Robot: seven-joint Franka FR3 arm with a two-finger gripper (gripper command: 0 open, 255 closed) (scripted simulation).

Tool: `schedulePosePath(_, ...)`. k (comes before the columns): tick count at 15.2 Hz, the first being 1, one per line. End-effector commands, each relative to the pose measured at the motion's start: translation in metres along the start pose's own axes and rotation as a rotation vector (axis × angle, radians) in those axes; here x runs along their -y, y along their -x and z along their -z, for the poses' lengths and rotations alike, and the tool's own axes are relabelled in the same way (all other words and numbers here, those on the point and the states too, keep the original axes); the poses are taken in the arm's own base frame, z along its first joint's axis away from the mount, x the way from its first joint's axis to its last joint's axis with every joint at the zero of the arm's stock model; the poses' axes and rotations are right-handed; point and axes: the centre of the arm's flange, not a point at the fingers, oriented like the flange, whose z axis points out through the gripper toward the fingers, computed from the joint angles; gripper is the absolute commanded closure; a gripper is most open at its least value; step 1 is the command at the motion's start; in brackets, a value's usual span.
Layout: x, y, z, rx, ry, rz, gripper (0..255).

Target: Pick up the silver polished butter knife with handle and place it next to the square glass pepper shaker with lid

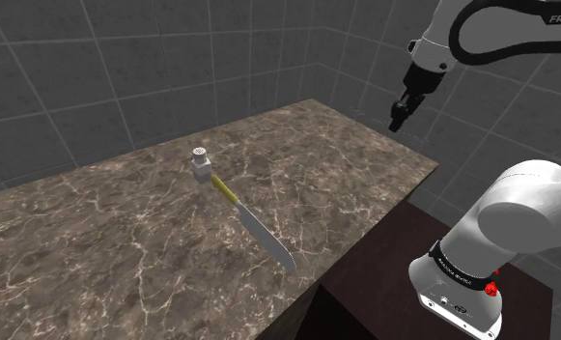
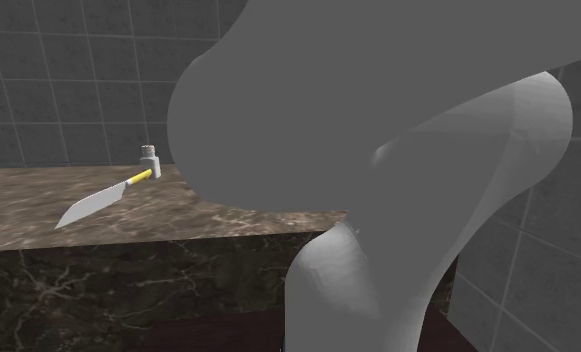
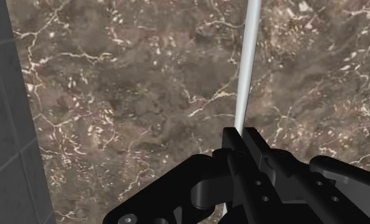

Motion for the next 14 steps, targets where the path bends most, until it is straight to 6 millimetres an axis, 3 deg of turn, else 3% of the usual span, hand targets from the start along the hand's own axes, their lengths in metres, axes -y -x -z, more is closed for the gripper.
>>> schedulePosePath(1,-0.001,-0.001,0.01,0.0,0.0,0.0,255)
schedulePosePath(7,-0.002,-0.003,0.037,0.0,0.0,0.0,255)
schedulePosePath(14,0.089,-0.02,0.039,0.0,0.0,0.0,255)
